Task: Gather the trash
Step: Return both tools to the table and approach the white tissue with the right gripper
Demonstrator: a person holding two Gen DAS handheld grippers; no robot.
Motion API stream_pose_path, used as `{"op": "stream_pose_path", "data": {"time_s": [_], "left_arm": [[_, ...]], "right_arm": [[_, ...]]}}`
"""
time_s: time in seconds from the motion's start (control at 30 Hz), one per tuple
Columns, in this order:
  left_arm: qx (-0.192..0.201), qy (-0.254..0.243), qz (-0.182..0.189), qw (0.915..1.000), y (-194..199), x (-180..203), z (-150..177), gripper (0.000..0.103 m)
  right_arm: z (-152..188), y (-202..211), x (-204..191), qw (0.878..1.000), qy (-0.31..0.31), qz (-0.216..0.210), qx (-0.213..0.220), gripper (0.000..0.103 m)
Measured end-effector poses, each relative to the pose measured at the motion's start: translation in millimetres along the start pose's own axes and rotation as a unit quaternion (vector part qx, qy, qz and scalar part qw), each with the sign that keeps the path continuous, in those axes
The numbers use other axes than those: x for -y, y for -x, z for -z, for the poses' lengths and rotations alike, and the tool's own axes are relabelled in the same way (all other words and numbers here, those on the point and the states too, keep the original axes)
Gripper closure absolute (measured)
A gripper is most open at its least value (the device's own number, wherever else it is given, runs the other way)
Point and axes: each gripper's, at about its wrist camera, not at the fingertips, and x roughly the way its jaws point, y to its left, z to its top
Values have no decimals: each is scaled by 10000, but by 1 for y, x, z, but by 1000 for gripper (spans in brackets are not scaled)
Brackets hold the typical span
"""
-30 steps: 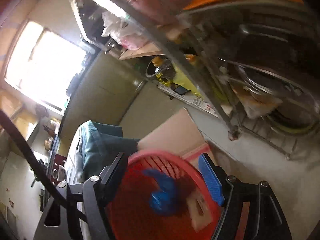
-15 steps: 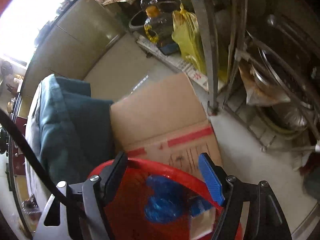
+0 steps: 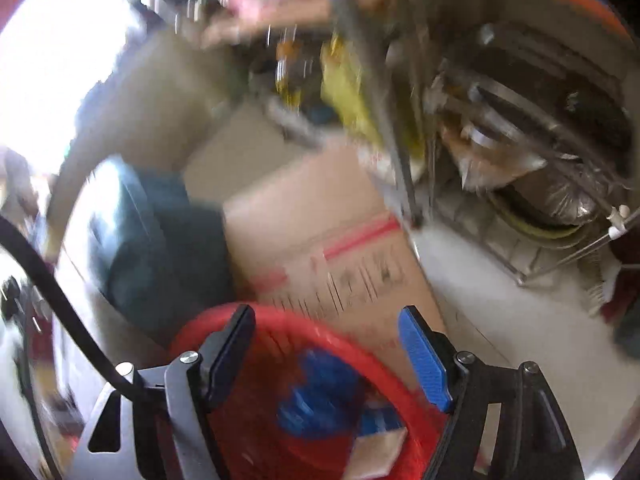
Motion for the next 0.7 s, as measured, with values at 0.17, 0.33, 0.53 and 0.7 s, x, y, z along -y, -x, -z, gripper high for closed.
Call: {"op": "stream_pose_path", "data": {"time_s": [0.17,0.33,0.53,0.7], "left_arm": [[160,186,-761,9968,9,-41,7,30],[27,326,-1515,9879,7,-68,6,30],[-63,193,-2057,9784,9,-77,10,30],[-113,257,-2243,9741,11,-88,15,30]], "right_arm": [[18,55,-61,9904,954,-668,748,25],[80,83,-164,9508,2529,-1686,595,25],[167,69,-260,8991,3597,-2475,-323,25],[224,50,-300,8671,4057,-2749,-889,27]]}}
